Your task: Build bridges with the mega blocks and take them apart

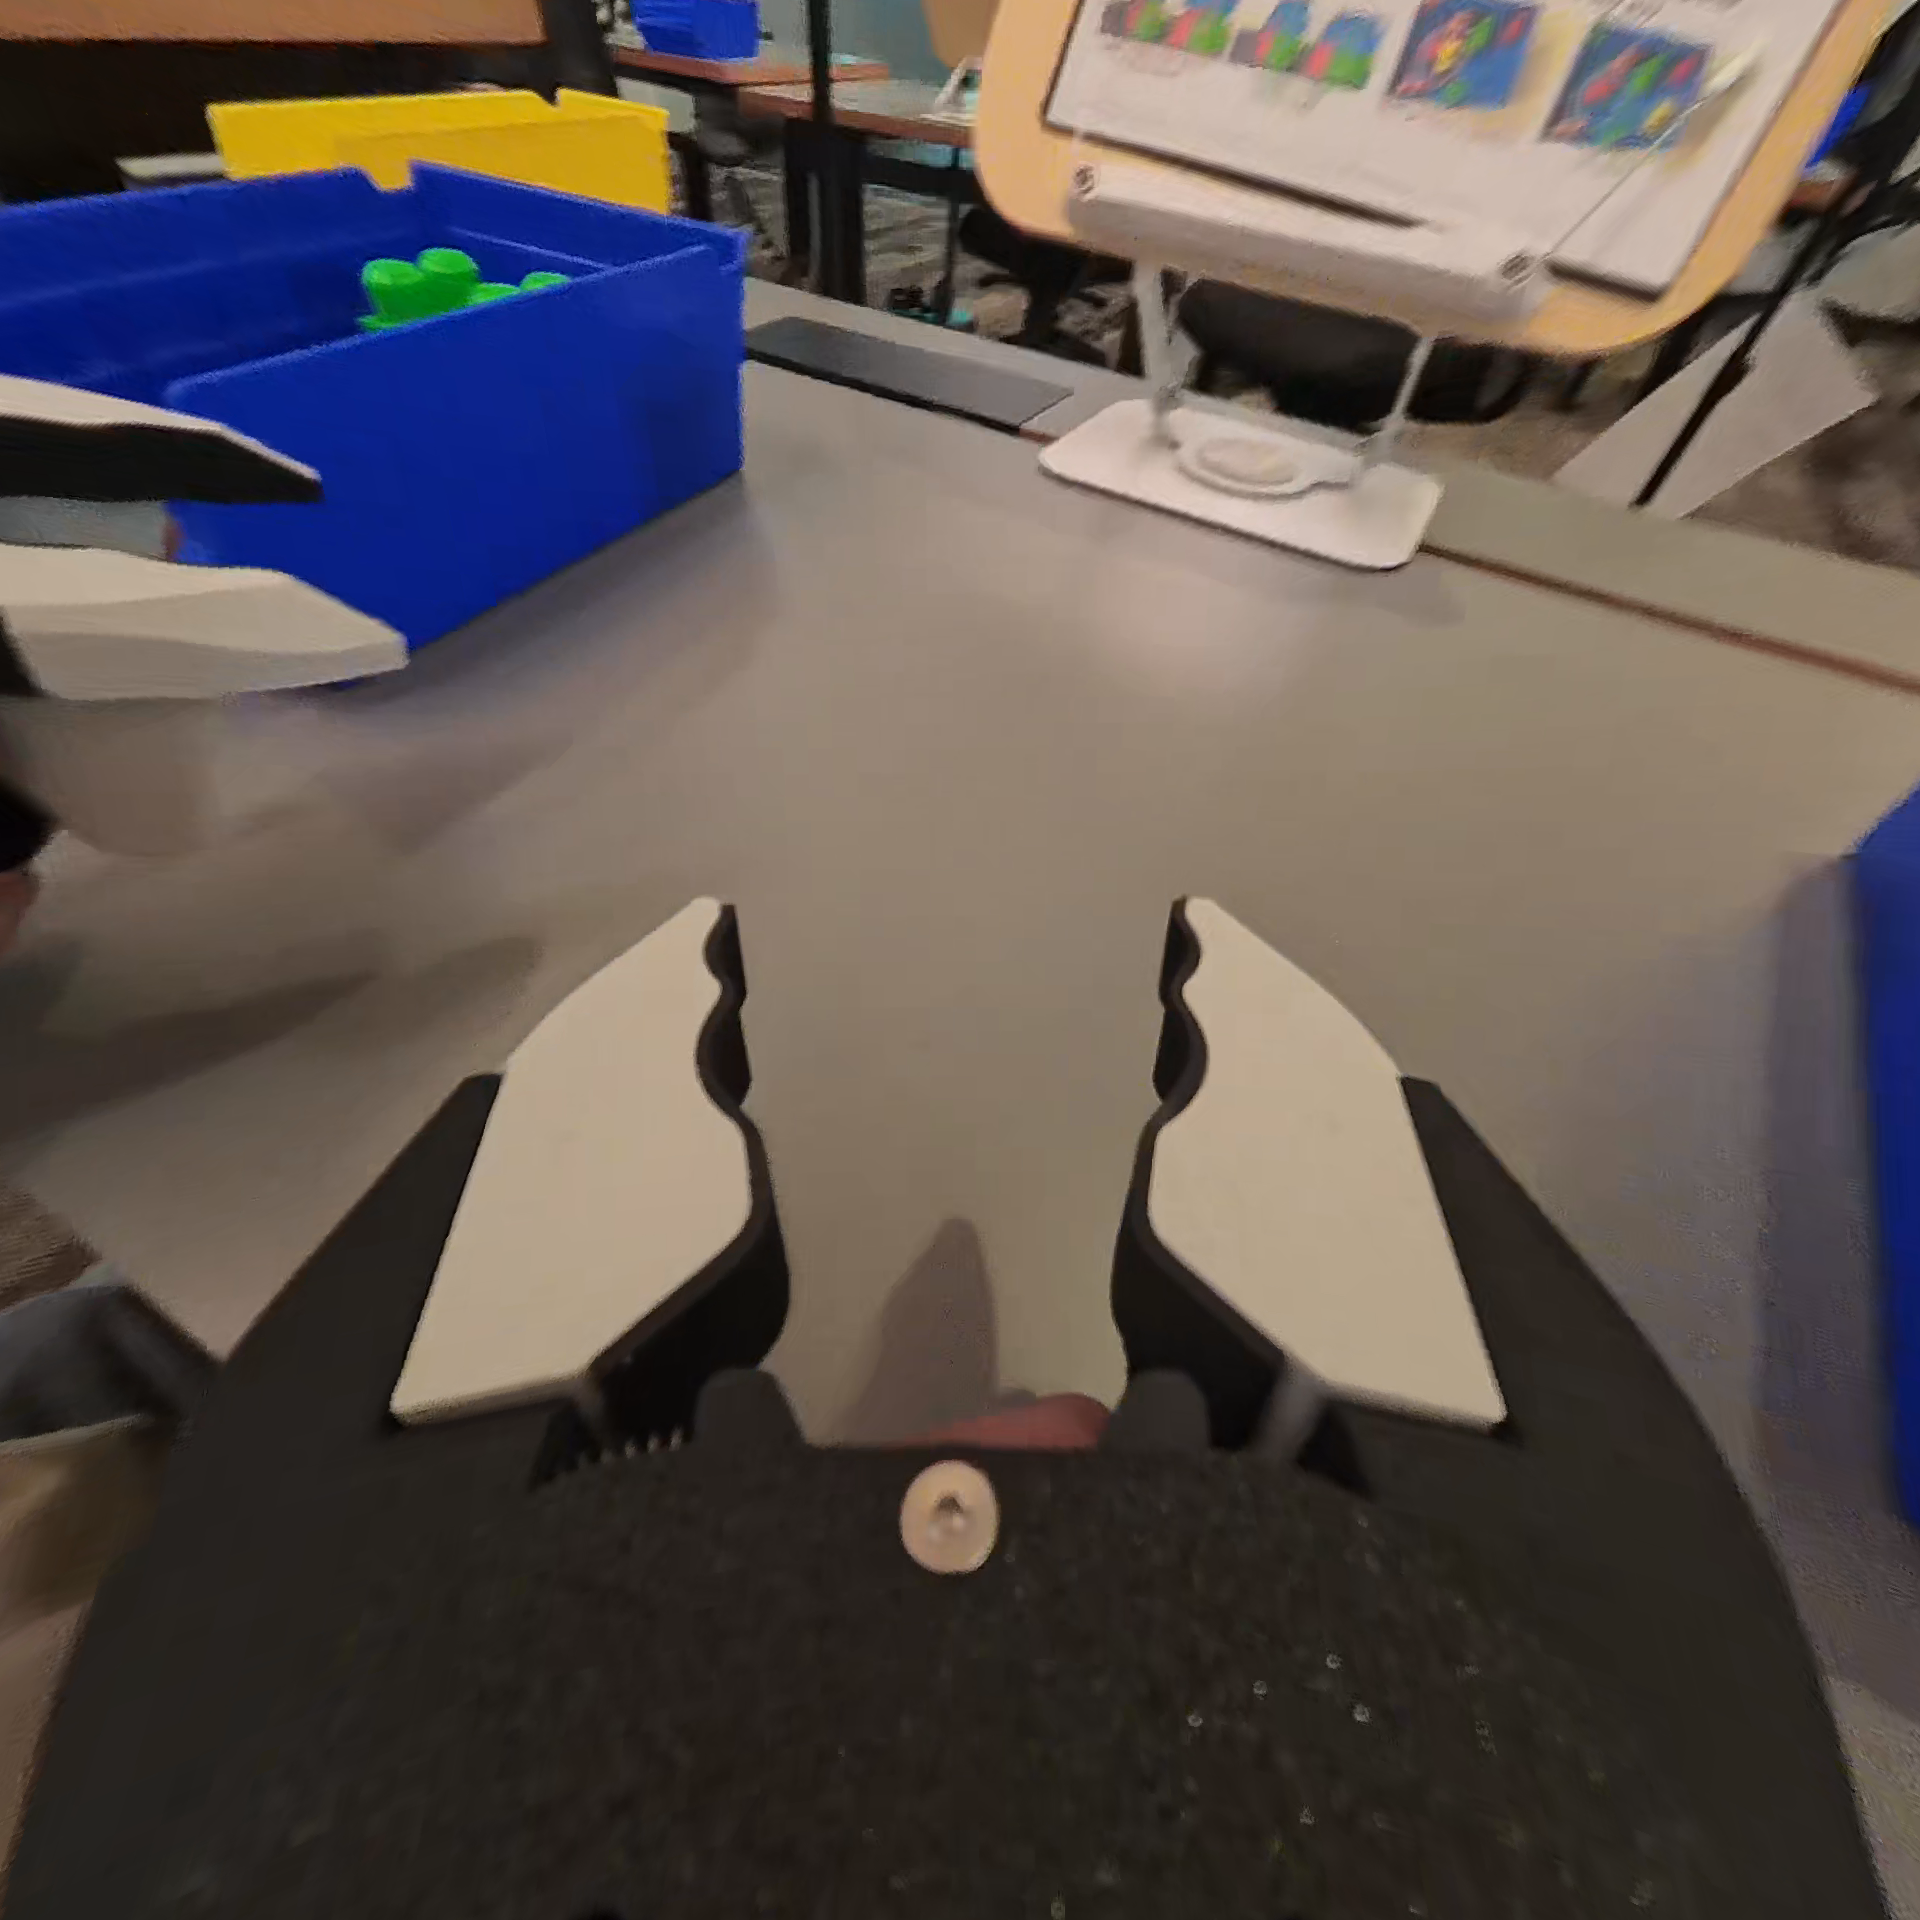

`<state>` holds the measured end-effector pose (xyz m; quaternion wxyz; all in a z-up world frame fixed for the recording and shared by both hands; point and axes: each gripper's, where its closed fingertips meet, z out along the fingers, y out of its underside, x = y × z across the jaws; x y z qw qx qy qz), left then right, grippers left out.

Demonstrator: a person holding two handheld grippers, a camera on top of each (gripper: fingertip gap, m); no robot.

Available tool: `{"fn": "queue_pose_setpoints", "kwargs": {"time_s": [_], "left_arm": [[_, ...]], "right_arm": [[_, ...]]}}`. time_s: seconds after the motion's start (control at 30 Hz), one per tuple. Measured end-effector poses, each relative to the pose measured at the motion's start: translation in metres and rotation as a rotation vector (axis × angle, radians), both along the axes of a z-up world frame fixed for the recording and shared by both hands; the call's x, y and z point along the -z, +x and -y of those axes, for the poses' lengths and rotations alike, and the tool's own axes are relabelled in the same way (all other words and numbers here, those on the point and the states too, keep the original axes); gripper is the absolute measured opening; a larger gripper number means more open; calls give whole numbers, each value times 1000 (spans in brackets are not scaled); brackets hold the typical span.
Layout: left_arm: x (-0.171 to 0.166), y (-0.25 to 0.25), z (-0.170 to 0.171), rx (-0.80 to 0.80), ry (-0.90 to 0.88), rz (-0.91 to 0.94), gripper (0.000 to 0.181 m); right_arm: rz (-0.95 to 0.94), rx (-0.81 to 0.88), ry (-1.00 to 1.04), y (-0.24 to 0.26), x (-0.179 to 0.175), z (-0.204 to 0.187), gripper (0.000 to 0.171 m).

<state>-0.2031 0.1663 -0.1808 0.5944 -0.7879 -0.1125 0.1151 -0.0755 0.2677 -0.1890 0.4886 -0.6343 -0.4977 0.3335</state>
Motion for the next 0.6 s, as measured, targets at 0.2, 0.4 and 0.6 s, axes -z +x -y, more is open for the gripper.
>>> {"fn": "queue_pose_setpoints", "kwargs": {"time_s": [0.2, 0.4, 0.6], "left_arm": [[4, -7, 10, -47, -23, -2, 76], [-56, -71, 44, -252, -72, -179, 69], [-76, -203, 53, -379, -250, -27, 71]], "right_arm": [[9, -38, -39, -4, 5, 1, 75], [-14, -47, -43, -3, -1, -2, 74], [-24, -63, -49, 4, -2, -7, 74]]}}
